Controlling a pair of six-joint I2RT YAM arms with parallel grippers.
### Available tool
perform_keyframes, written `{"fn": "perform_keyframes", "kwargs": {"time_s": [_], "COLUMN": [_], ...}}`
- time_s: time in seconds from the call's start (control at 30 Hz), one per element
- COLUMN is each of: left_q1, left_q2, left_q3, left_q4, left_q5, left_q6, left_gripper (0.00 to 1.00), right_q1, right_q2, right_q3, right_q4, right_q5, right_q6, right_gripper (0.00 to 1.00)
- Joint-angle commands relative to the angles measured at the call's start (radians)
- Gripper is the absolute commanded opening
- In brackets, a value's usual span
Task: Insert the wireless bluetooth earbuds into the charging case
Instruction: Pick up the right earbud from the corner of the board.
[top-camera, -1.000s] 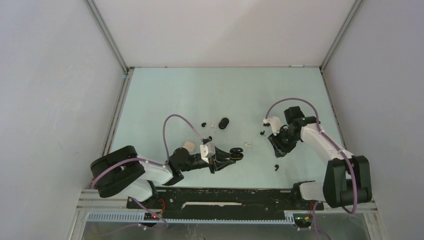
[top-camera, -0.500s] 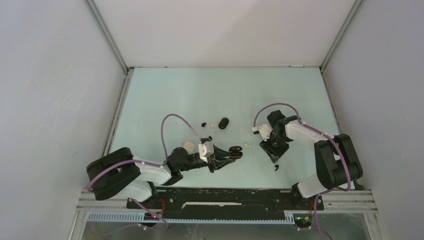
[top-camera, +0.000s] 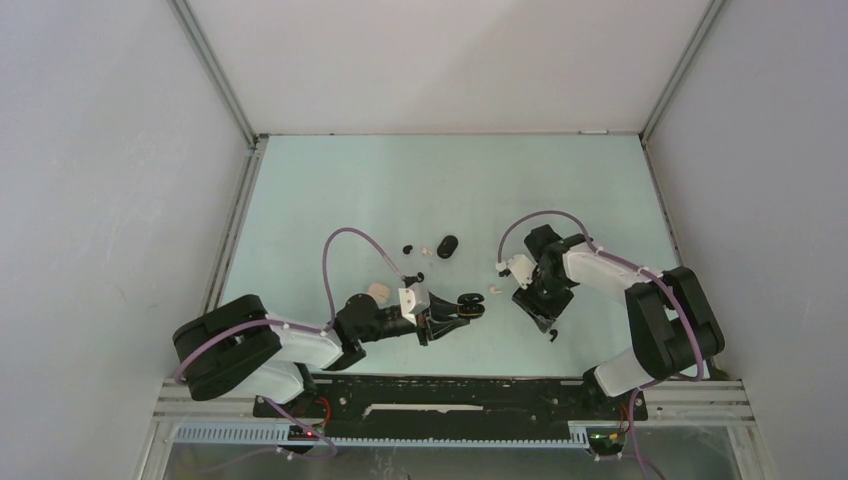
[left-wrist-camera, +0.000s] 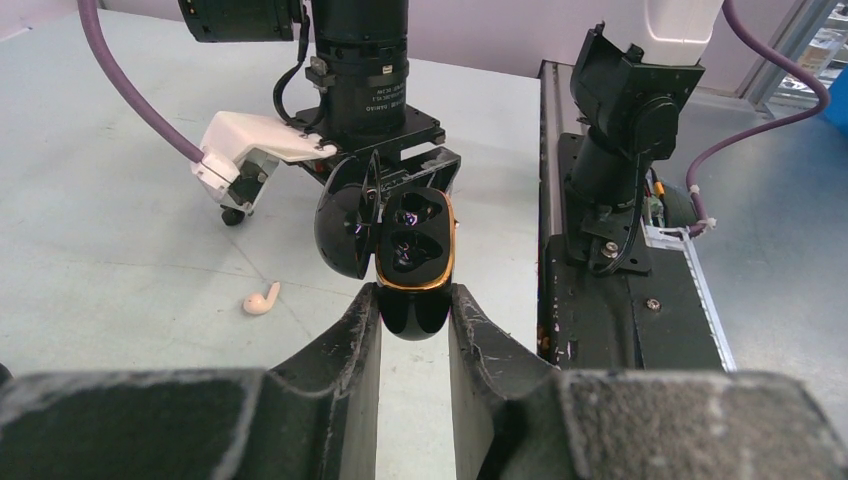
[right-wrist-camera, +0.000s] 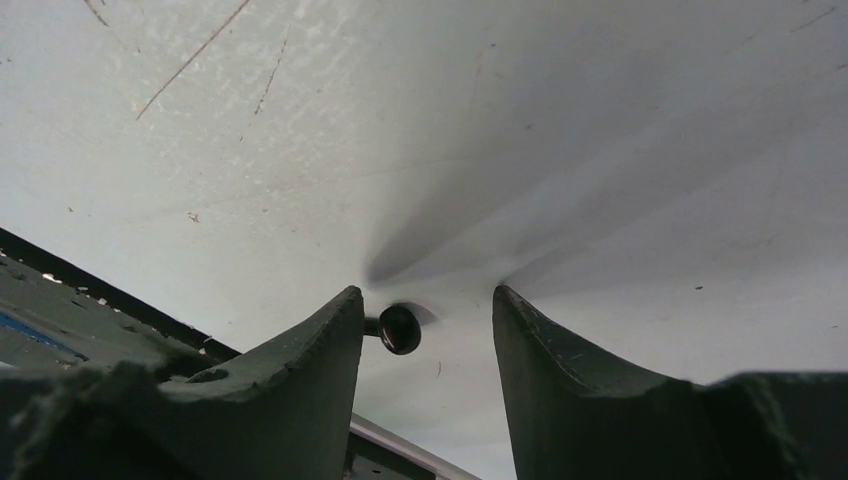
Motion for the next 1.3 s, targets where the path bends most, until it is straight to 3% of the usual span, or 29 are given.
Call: {"fn": "perform_keyframes", "kwargs": {"time_s": [0.0, 0.3, 0.77, 1.1, 1.27], "left_q1": [0.004, 0.006, 0.005, 0.006, 0.005], "left_q2": [-0.022, -0.014, -0.016, -0.017, -0.015], "left_q3": [0.009, 0.017, 0.024, 0.025, 0.028], "left_q4": [0.014, -0.001, -0.02, -0.031, -0.038], "left_q5": [-0.016, -0.017, -0.015, -0.015, -0.017], "left_q6": [0.032, 0.036, 0.043, 0.044, 0.044], "left_gripper": [0.0, 0.0, 0.0, 0.0, 0.0], "right_q1": [0.014, 0.03, 0.042, 0.045, 0.045], "right_q2": [-0.016, 0.003, 0.034, 0.074, 0.052], "right_q3": [-0.011, -0.011, -0.011, -0.01, 0.003], "right_q4": [-0.018, -0.043, -0.086, -0.067, -0.068], "right_q5": [0.018, 0.056, 0.114, 0.087, 0.068], "right_q6": [-0.031, -0.045, -0.048, -0.051, -0.05], "right_gripper": [0.53, 0.44, 0.45, 0.29, 0.16]}}
